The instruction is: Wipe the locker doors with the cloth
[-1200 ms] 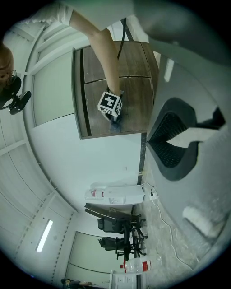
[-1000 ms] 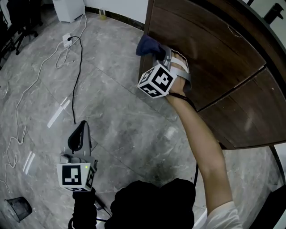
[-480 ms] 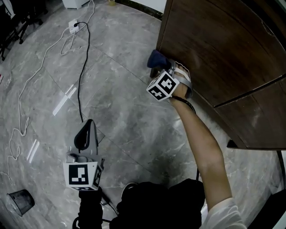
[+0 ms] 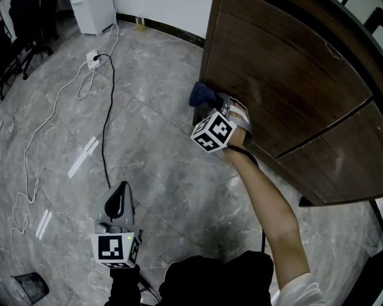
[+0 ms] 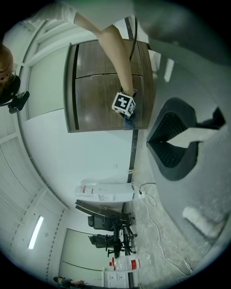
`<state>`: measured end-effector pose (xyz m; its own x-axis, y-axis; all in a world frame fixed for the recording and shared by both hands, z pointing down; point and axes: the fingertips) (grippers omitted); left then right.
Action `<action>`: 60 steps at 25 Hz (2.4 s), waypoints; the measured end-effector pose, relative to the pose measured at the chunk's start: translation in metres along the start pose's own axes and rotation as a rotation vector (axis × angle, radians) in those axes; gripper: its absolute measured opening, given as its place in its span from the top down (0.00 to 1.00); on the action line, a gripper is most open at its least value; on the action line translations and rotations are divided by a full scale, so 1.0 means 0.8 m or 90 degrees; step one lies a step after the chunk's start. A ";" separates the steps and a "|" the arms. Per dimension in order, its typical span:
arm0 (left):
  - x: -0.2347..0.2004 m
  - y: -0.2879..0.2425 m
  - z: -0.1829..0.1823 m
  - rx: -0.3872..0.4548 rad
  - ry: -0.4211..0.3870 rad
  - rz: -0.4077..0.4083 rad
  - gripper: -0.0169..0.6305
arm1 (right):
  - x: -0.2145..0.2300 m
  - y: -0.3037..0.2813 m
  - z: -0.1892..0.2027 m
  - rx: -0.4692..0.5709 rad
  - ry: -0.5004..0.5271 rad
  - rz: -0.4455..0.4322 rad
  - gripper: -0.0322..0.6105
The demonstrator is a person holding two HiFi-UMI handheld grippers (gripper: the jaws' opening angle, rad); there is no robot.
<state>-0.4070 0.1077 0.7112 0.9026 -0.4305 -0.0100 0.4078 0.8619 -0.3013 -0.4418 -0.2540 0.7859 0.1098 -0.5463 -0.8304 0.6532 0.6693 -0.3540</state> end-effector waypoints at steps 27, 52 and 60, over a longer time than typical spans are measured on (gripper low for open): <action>0.189 0.066 -0.340 0.029 -0.087 0.114 0.97 | 0.322 0.451 -0.072 0.238 -0.290 -0.027 0.84; 0.343 0.211 -0.871 0.094 -0.135 0.427 0.97 | 0.743 0.838 -0.117 0.044 -0.566 0.193 0.84; 0.358 0.290 -0.927 0.119 -0.132 0.474 0.97 | 0.791 0.966 -0.142 0.040 -0.615 0.301 0.84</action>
<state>-0.1565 -0.0142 -0.0688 0.9468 0.3198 0.0368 -0.3135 0.9420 -0.1199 0.0474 -0.0252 -0.0623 0.8882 -0.4241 -0.1765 0.4238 0.9048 -0.0417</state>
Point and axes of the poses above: the fingertips, and each gripper's own axes: y backward along the fingers, x to its right, z out of its underside, and after that the axes turned 6 degrees about z, right-handed
